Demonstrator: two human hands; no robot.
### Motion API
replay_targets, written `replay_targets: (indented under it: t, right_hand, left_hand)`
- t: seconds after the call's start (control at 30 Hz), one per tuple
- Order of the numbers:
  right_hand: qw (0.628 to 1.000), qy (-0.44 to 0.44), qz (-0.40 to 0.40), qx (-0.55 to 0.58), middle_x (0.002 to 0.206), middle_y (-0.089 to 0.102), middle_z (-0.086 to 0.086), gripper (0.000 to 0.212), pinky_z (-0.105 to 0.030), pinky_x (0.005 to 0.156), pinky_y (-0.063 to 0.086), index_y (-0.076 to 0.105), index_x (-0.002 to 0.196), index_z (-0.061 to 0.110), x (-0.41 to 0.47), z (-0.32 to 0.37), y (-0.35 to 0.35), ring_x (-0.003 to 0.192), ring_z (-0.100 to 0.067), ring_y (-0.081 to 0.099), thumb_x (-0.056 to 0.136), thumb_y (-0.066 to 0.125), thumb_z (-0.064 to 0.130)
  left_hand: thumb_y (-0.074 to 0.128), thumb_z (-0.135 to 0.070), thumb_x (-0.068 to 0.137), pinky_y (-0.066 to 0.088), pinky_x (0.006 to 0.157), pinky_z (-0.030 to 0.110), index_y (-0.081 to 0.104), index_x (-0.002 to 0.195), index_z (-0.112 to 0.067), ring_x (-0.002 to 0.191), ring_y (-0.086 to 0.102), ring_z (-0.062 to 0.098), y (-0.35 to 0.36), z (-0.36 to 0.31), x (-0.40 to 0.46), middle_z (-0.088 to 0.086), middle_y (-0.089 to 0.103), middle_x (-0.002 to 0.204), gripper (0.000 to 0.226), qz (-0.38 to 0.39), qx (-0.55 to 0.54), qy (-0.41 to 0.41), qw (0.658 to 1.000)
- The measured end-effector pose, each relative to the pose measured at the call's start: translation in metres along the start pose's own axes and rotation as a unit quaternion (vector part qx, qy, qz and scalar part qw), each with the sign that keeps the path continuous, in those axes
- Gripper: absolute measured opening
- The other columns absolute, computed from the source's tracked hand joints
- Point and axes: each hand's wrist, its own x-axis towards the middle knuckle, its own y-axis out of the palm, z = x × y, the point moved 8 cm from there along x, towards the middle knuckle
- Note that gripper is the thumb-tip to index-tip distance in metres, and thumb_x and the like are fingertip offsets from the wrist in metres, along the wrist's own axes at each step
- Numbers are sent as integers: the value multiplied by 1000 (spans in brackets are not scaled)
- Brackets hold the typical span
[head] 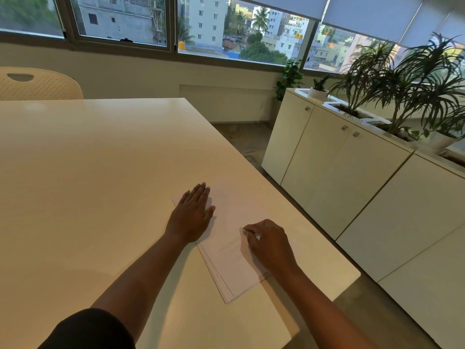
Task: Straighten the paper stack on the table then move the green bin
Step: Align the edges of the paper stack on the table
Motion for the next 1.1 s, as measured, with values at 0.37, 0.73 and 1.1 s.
replay_targets:
  t: [0.37, 0.73, 1.1]
  right_hand:
    - [990, -107, 89, 30, 94, 68, 0, 19, -6, 73, 42, 74, 106, 22, -27, 44, 34, 77, -1, 56, 89, 64, 23]
    - [988, -127, 83, -18, 90, 68, -6, 19, -25, 76, 53, 74, 105, 18, -26, 51, 28, 79, -14, 60, 92, 61, 21]
    - [990, -110, 80, -40, 85, 68, -7, 19, -19, 72, 50, 76, 96, 14, -25, 43, 18, 75, -14, 60, 93, 59, 21]
  left_hand:
    - [11, -47, 104, -5, 122, 35, -5, 156, -15, 151, -10, 15, 27, -15, -41, 4, -9, 165, 63, 96, 95, -1, 991]
    - [8, -46, 103, -2, 124, 38, -8, 156, -15, 151, -13, 15, 27, -17, -42, 4, -13, 164, 63, 116, 114, 0, 987]
    - [8, -45, 104, -2, 124, 38, -8, 155, -14, 151, -14, 15, 26, -17, -43, 4, -13, 164, 62, 114, 116, 2, 987]
